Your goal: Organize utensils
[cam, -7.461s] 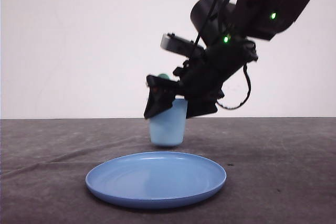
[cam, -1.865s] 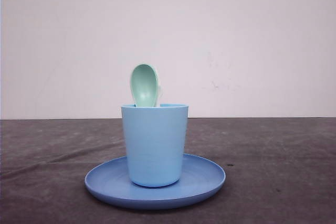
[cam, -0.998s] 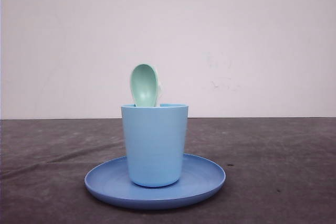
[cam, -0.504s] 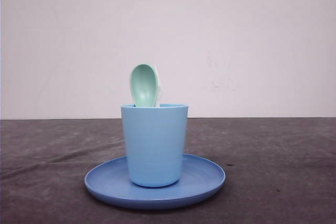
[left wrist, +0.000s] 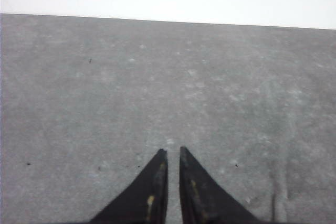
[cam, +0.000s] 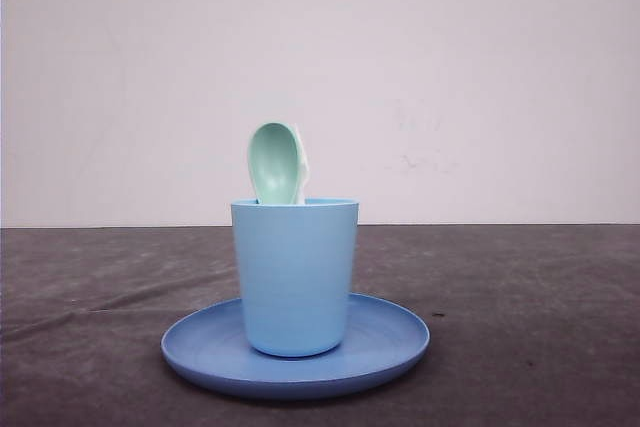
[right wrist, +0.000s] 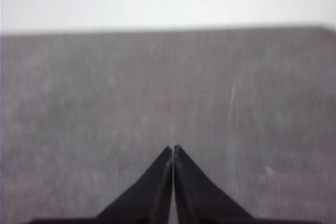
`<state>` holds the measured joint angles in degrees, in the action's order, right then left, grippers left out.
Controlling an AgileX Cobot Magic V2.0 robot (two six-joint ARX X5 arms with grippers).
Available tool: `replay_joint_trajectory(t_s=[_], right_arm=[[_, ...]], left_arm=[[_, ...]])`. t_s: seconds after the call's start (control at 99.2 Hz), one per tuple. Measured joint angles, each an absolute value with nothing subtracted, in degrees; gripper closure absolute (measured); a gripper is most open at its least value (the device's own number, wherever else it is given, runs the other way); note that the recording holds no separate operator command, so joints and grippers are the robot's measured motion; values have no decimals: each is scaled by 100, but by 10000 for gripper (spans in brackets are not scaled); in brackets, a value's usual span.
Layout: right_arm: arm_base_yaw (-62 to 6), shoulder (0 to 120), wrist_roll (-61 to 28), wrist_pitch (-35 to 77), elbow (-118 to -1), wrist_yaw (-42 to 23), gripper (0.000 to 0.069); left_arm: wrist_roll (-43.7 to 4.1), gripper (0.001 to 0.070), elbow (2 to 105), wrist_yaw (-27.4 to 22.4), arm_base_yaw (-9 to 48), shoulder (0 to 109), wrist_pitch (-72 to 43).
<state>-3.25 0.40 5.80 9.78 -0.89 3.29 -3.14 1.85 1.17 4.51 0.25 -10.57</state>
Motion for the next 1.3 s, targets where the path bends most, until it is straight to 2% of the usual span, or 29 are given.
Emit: replay_joint_trajectory(t_s=[1.301], right_arm=[[-290, 34, 449, 961, -89, 303, 689]], left_arm=[[-316, 696, 185, 117, 451, 25, -1059]])
